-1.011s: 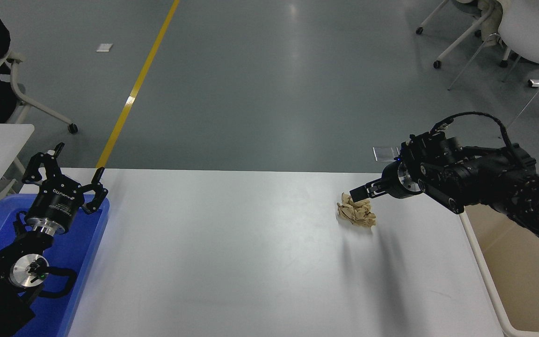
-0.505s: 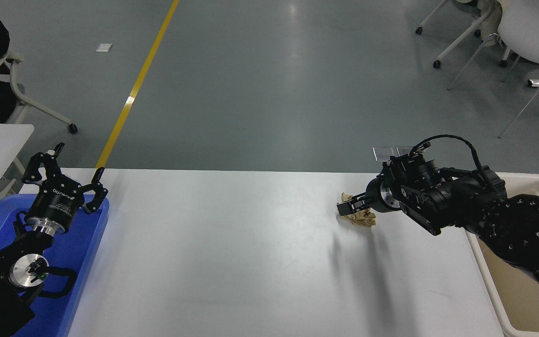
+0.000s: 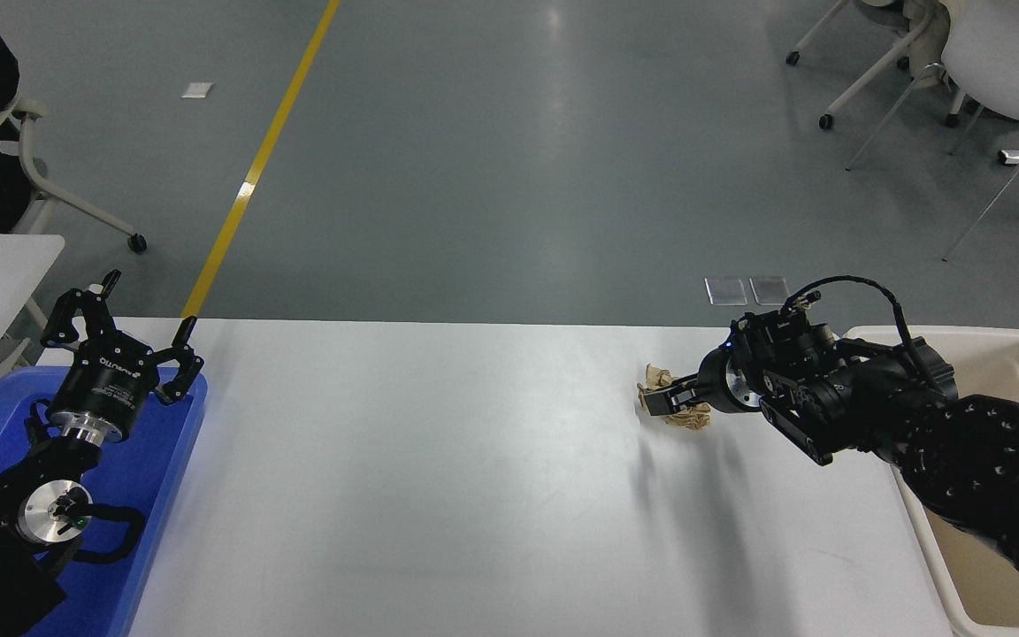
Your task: Clean the table surface
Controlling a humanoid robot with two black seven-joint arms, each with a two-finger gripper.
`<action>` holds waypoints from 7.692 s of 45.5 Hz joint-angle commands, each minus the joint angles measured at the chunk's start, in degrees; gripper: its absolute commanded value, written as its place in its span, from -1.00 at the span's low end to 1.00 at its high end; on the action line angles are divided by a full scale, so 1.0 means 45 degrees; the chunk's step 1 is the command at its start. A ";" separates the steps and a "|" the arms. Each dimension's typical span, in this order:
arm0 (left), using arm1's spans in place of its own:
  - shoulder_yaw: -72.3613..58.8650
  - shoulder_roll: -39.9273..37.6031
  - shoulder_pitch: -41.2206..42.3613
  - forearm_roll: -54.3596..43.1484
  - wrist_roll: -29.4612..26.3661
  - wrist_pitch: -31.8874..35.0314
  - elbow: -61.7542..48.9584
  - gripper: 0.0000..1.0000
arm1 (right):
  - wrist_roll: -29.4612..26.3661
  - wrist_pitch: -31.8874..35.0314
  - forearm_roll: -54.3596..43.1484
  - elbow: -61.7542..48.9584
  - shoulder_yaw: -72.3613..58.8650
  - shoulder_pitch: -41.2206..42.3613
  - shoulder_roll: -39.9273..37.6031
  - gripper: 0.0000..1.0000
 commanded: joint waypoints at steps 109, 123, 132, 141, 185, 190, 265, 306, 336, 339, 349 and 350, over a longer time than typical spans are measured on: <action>0.0019 -0.0019 0.0003 0.0000 0.0000 0.0000 -0.0003 1.00 | 0.0936 -0.1128 0.0564 -0.0064 0.0479 -0.0250 0.0011 -1.00; 0.0019 0.0000 -0.0016 0.0000 0.0000 0.0000 -0.0003 1.00 | 0.1425 -0.0718 0.2382 0.2570 0.2041 0.1781 -0.2076 -1.00; 0.0019 0.0000 -0.0016 0.0000 0.0000 0.0000 0.0016 1.00 | 0.1445 0.0628 0.2382 0.3588 0.4617 0.2095 -0.3874 -1.00; 0.0019 0.0000 -0.0016 0.0000 0.0000 0.0000 -0.0003 1.00 | 0.1425 0.1313 0.2382 0.3569 0.6689 0.2036 -0.4676 -1.00; 0.0019 0.0000 -0.0016 0.0000 0.0000 0.0000 -0.0003 1.00 | 0.1113 0.2114 0.5252 0.1343 1.5108 -0.0678 -0.6786 -1.00; 0.0019 0.0000 -0.0016 0.0000 0.0000 0.0000 -0.0003 1.00 | 0.1054 0.2056 0.6073 0.0874 1.6104 -0.1147 -0.6805 -1.00; 0.0019 0.0000 -0.0016 0.0000 0.0000 0.0000 -0.0003 1.00 | 0.1152 0.0474 1.1074 -0.0298 1.8745 -0.6205 -0.6317 -1.00; 0.0019 0.0000 -0.0016 0.0000 0.0000 0.0000 -0.0003 1.00 | 0.0253 -0.1284 1.0976 -0.2466 0.8957 -0.6382 -0.5946 -1.00; 0.0019 0.0000 -0.0016 0.0000 0.0000 0.0000 -0.0003 1.00 | 0.0136 -0.2085 1.0996 -0.2466 0.7922 -0.6382 -0.5966 -0.55; 0.0019 0.0000 -0.0016 0.0000 0.0000 0.0000 -0.0003 1.00 | 0.0136 -0.2085 1.0996 -0.2466 0.7902 -0.6401 -0.5966 -0.39; 0.0019 0.0000 -0.0016 0.0000 0.0000 0.0000 -0.0003 1.00 | 0.0156 -0.2280 1.1035 -0.2505 0.8078 -0.6304 -0.6004 0.58; 0.0019 0.0000 -0.0016 0.0000 0.0000 0.0000 -0.0003 1.00 | 0.0156 -0.2299 1.1035 -0.2525 0.8117 -0.6285 -0.6005 0.58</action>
